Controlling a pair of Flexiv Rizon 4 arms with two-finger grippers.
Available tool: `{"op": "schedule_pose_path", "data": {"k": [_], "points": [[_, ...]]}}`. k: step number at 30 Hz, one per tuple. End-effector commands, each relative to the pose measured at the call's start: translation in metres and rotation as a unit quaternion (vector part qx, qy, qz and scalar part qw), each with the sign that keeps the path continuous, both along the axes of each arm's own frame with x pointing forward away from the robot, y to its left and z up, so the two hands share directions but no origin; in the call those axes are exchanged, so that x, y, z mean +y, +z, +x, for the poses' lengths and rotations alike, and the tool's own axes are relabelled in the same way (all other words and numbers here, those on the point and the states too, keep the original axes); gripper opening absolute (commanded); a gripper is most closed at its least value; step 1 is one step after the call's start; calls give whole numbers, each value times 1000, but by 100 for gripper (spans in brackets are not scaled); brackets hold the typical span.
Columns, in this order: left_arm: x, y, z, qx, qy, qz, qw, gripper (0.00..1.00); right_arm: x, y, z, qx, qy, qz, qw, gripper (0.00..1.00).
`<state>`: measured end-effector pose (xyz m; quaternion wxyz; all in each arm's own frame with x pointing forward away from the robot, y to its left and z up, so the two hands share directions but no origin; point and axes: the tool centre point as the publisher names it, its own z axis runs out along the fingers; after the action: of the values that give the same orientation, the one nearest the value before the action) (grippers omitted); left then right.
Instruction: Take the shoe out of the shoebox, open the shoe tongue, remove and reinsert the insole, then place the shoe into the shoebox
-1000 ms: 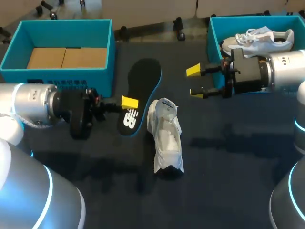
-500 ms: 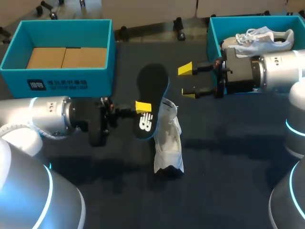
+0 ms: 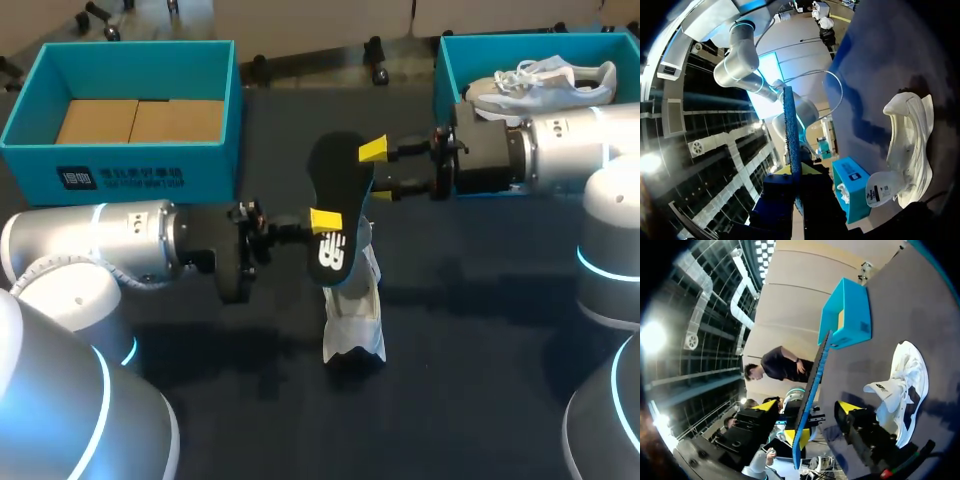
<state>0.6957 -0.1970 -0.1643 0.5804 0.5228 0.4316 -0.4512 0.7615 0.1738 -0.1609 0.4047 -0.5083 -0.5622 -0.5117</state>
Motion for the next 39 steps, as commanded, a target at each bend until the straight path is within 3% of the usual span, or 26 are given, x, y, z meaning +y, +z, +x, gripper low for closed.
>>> {"op": "schedule_pose_path", "data": {"k": [1, 9, 11, 15, 20, 21, 23, 28, 39], "points": [[-9, -2, 6, -1, 3, -2, 1000, 0, 7, -1, 2, 0, 1, 0, 1000, 48], [-17, -5, 9, -5, 2, 1, 1000, 0, 11, -4, 5, 2, 6, 7, 1000, 41], [-18, -5, 9, -4, 2, 1, 1000, 0, 11, -5, 5, 1, 7, 7, 1000, 35], [-19, -5, 9, -4, 4, 1, 1000, 0, 10, -6, 5, 3, 5, 8, 1000, 2], [-19, -5, 9, -3, 6, 3, 1000, 0, 9, -6, 6, 3, 9, 3, 1000, 0], [-19, -4, 9, -3, 7, 4, 1000, 18, 9, -6, 6, 3, 9, 3, 1000, 0], [-17, -3, 9, -3, 11, 6, 1000, 100, 8, -7, 7, 3, 10, 2, 1000, 0], [-10, 2, 10, -6, 12, 20, 1000, 100, 4, -10, 9, 6, 10, 0, 1000, 0], [14, 10, 21, -37, 13, 153, 987, 100, -5, -22, 9, 25, 10, -8, 1000, 0]]}}
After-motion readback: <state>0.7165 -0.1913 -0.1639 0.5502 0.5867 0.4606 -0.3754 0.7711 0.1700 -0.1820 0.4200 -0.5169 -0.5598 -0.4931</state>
